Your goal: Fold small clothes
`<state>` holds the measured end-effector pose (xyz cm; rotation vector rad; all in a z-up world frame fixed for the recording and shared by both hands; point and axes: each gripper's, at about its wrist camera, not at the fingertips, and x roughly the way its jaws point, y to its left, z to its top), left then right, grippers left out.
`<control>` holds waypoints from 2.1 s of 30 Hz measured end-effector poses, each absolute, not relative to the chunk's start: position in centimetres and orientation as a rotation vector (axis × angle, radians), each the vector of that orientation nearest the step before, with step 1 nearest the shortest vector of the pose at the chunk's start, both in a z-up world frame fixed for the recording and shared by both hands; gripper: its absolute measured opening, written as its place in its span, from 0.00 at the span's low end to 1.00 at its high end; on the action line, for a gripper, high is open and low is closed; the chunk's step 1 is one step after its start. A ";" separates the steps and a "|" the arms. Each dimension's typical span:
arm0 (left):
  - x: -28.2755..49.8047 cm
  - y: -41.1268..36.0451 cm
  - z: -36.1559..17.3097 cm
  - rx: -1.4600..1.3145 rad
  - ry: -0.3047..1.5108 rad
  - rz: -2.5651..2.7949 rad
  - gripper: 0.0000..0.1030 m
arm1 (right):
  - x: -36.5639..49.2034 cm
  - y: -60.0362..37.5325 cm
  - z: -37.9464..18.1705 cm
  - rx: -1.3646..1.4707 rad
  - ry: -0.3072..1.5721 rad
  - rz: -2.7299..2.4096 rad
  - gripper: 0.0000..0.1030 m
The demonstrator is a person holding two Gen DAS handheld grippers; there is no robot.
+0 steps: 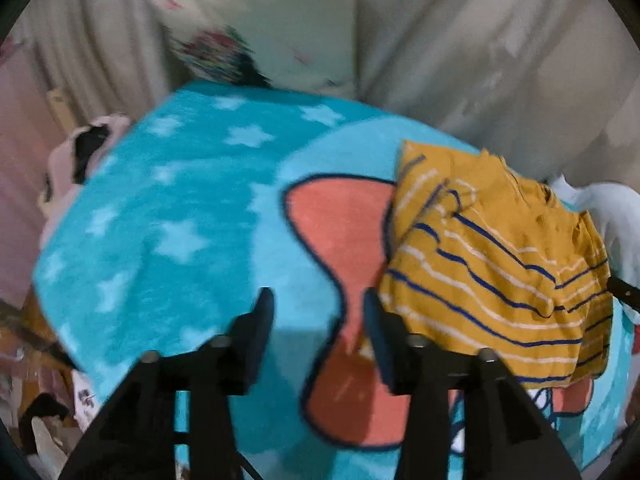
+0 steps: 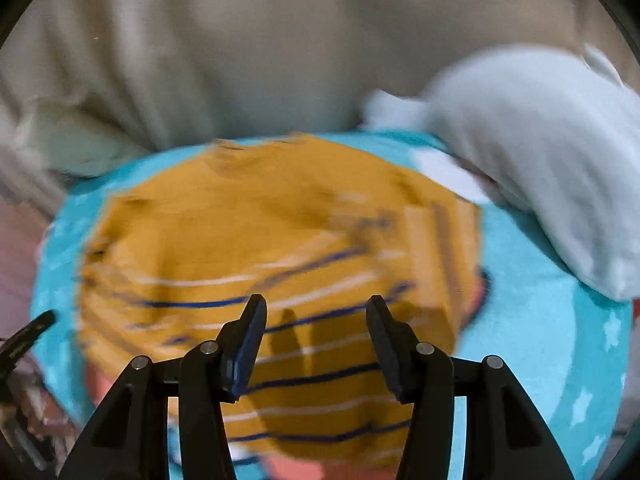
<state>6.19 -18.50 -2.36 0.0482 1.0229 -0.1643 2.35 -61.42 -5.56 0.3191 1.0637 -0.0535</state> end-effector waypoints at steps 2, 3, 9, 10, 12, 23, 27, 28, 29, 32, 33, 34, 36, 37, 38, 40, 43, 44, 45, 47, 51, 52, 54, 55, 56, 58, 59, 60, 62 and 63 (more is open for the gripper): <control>5.1 -16.8 -1.6 0.039 1.016 -0.099 0.51 | 2.6 -57.6 -3.9 0.325 1.044 0.078 0.55; 4.9 -16.1 -1.6 0.033 1.019 -0.062 0.51 | 2.8 -55.2 -3.4 0.328 1.044 0.154 0.55; -0.9 -11.3 -0.1 -0.127 0.998 0.054 0.54 | 0.6 -45.9 -4.2 0.329 1.094 0.464 0.56; -1.9 -11.1 -0.1 -0.144 0.998 0.054 0.56 | 0.2 -45.3 -5.1 0.307 1.116 0.466 0.56; -3.3 -11.0 -0.4 -0.158 1.000 0.051 0.58 | -0.9 -46.1 -7.3 0.286 1.162 0.451 0.56; -7.3 -9.7 -2.3 -0.208 1.022 0.077 0.58 | -3.7 -51.3 -10.9 0.347 1.201 0.296 0.56; -7.9 -8.9 -2.2 -0.238 1.015 0.095 0.58 | -4.3 -48.8 -9.7 0.272 1.182 0.302 0.56; -8.2 -8.5 -2.1 -0.245 1.013 0.111 0.58 | -4.4 -47.8 -9.1 0.252 1.173 0.324 0.56; -8.4 -8.1 -2.1 -0.251 1.009 0.123 0.58 | -4.2 -46.5 -8.5 0.237 1.160 0.359 0.56; -9.8 -7.0 -1.5 -0.280 0.974 0.164 0.58 | -4.6 -43.1 -6.0 0.196 1.107 0.467 0.56; -10.2 -6.7 -1.5 -0.281 0.965 0.174 0.60 | -4.8 -42.0 -5.2 0.186 1.086 0.500 0.57; -10.6 -6.6 -1.7 -0.273 0.961 0.188 0.61 | -5.2 -40.8 -4.6 0.168 1.064 0.532 0.60; -10.8 -6.3 -2.5 -0.261 0.990 0.208 0.62 | -5.8 -38.6 -4.5 0.124 1.045 0.582 0.65; -11.0 -6.3 -3.0 -0.272 1.008 0.206 0.62 | -6.1 -37.6 -5.1 0.094 1.062 0.598 0.65; -11.2 -6.2 -3.1 -0.291 1.017 0.195 0.62 | -6.2 -37.1 -5.9 0.076 1.090 0.595 0.65; -11.4 -6.6 -2.8 -0.300 1.016 0.173 0.62 | -6.5 -37.2 -7.3 0.113 1.150 0.588 0.65; -11.2 -8.1 -1.5 -0.224 0.983 0.149 0.62 | -6.2 -38.8 -7.5 0.178 1.159 0.566 0.65; -11.1 -8.5 -1.4 -0.211 0.980 0.138 0.62 | -6.1 -39.5 -7.3 0.184 1.141 0.548 0.65; -10.9 -8.9 -1.3 -0.204 0.983 0.125 0.62 | -6.0 -40.3 -7.1 0.195 1.123 0.530 0.65; -10.3 -9.7 -1.6 -0.203 1.003 0.092 0.62 | -5.9 -41.8 -7.1 0.224 1.108 0.494 0.65; -8.9 -11.3 -2.8 -0.217 1.029 0.019 0.62 | -5.2 -45.3 -6.6 0.269 1.096 0.415 0.53; -8.5 -11.7 -3.2 -0.217 1.038 0.003 0.62 | -4.9 -46.1 -6.3 0.264 1.087 0.383 0.52; -7.3 -12.8 -4.1 -0.211 1.062 -0.043 0.62 | -4.0 -47.7 -5.6 0.254 1.073 0.337 0.50; -6.8 -13.3 -4.5 -0.206 1.069 -0.065 0.62 | -3.4 -48.1 -5.5 0.255 1.068 0.326 0.48; -6.1 -13.7 -4.8 -0.198 1.073 -0.092 0.62 | -2.6 -48.4 -5.3 0.256 1.064 0.315 0.47; -5.1 -14.2 -5.3 -0.185 1.087 -0.122 0.62 | -0.7 -48.3 -5.2 0.251 1.054 0.290 0.46; -4.6 -14.2 -5.6 -0.183 1.094 -0.140 0.62 | 0.4 -48.0 -5.1 0.248 1.045 0.279 0.45; -4.2 -14.1 -5.7 -0.184 1.096 -0.155 0.62 | 1.4 -47.8 -5.1 0.246 1.043 0.276 0.45; -3.3 -13.7 -6.1 -0.171 1.110 -0.178 0.62 | 4.1 -46.6 -5.3 0.242 1.048 0.284 0.45; -2.9 -13.5 -6.3 -0.164 1.116 -0.187 0.62 | 5.4 -46.0 -5.4 0.242 1.051 0.283 0.45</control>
